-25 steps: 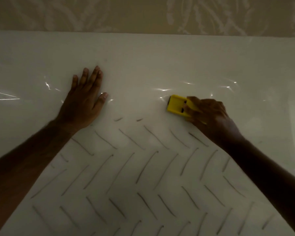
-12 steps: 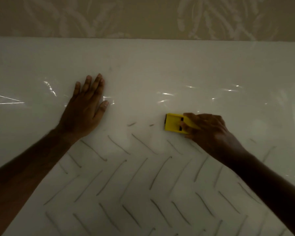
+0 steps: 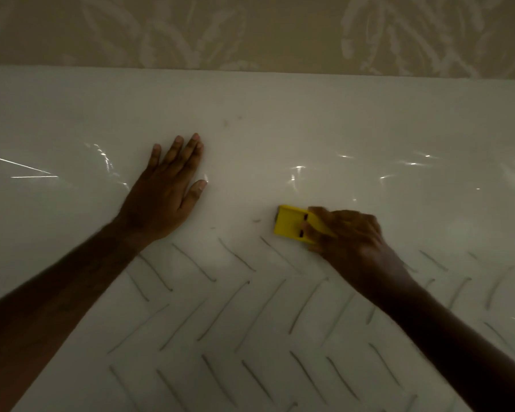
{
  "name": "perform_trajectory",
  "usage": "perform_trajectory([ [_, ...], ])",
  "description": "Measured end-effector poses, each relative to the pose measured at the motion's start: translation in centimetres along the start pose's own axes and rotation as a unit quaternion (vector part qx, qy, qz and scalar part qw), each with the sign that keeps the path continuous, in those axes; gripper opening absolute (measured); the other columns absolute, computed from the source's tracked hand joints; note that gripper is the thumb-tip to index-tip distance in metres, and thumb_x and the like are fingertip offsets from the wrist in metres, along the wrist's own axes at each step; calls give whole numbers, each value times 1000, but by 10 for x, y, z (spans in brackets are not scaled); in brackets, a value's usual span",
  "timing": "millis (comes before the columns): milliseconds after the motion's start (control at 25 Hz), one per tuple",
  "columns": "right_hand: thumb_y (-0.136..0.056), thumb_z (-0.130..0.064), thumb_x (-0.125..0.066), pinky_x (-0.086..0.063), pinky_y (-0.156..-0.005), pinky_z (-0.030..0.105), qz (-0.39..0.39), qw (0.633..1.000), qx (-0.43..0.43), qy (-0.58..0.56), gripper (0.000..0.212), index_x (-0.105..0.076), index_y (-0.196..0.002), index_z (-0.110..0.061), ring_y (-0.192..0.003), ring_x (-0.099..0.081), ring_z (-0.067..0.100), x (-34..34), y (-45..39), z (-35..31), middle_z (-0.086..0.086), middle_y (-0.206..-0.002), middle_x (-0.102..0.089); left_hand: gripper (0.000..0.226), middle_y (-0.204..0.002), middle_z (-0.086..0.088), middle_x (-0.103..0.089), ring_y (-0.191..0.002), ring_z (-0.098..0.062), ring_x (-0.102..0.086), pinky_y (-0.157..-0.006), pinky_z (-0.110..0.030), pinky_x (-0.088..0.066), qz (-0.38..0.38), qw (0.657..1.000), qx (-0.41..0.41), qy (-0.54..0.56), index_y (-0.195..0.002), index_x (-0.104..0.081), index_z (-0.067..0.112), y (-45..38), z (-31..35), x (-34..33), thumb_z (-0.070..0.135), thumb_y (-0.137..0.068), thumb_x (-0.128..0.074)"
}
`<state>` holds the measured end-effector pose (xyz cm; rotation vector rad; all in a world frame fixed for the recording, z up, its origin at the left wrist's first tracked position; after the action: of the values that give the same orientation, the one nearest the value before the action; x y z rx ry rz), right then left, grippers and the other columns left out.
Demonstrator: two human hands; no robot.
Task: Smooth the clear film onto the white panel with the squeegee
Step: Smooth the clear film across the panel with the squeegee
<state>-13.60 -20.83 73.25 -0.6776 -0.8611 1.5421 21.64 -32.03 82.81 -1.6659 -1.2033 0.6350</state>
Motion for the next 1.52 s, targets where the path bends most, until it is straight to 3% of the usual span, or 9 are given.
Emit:
perform_trajectory([
  [160,-100,-38,-61,-51,-90,53,45,996,-70,17,35,-67,-132,-26,-111,-64,42,-9,-48,5,6,-149,-61,69,-179,-10,-19,-166,-33,-18,-135,-55,-11,3,1000,-6,-5,-171,-22,7,-1,-4,1,47,-114,-20],
  [320,-100,-36,-66,-48,-95,50,33,999,-13,6,33,-70,-132,-28,-114,-64,37,-31,-55,-39,3,-152,-60,70,-180,-9,-18,-166,-33,-17,-135,-55,-11,0,1000,-2,-1,-171,-21,9,1,-4,1,49,-114,-18],
  [480,-102,-33,-70,-46,-99,48,-7,999,34,13,36,-66,-138,-28,-119,-65,36,-16,-14,-37,2,-154,-58,71,-180,-6,-16,-166,-33,-15,-135,-57,-11,-13,1000,-4,-12,-172,-19,11,10,-21,7,52,-113,-20],
  [720,-100,-37,-61,-49,-94,51,46,998,-46,24,35,-68,-132,-27,-116,-54,33,-28,-80,-26,6,-149,-62,74,-180,-8,-17,-166,-34,-14,-135,-56,-11,-10,1000,0,-9,-172,-20,10,18,-31,13,54,-113,-16],
  [920,-101,-37,-63,-50,-96,48,17,1000,16,4,35,-68,-134,-27,-119,-61,34,-46,-67,-78,6,-150,-61,76,-180,-9,-19,-166,-35,-16,-134,-60,-15,-9,1000,0,-17,-171,-21,9,25,-40,13,57,-112,-16],
  [1040,-105,-36,-62,-46,-98,47,-30,998,50,8,34,-67,-137,-27,-121,-63,35,-33,-40,-72,5,-154,-58,76,-180,-9,-16,-166,-35,-14,-134,-59,-13,-12,1000,2,-22,-172,-19,9,38,-58,17,57,-112,-19],
  [1240,-99,-39,-61,-49,-91,51,20,999,-30,21,34,-70,-130,-28,-115,-57,35,-36,-88,-58,6,-149,-61,75,-181,-9,-13,-167,-35,-12,-135,-55,-10,-9,1000,17,-18,-171,-18,7,53,-74,17,55,-113,-20],
  [1520,-101,-37,-65,-45,-99,47,-15,999,40,-1,36,-68,-136,-29,-121,-58,31,-58,-68,-119,1,-154,-57,78,-181,-7,-12,-167,-30,-9,-135,-51,-7,-16,1000,20,0,-172,-17,10,66,-89,23,59,-112,-17],
])
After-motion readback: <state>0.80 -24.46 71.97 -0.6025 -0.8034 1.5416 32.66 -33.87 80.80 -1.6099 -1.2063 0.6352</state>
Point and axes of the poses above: each hand's wrist, its own y-axis away from the middle knuckle, its own x-axis out of the back of the hand, z = x × y, the point moved 2 cm from there along -y, towards the middle knuckle
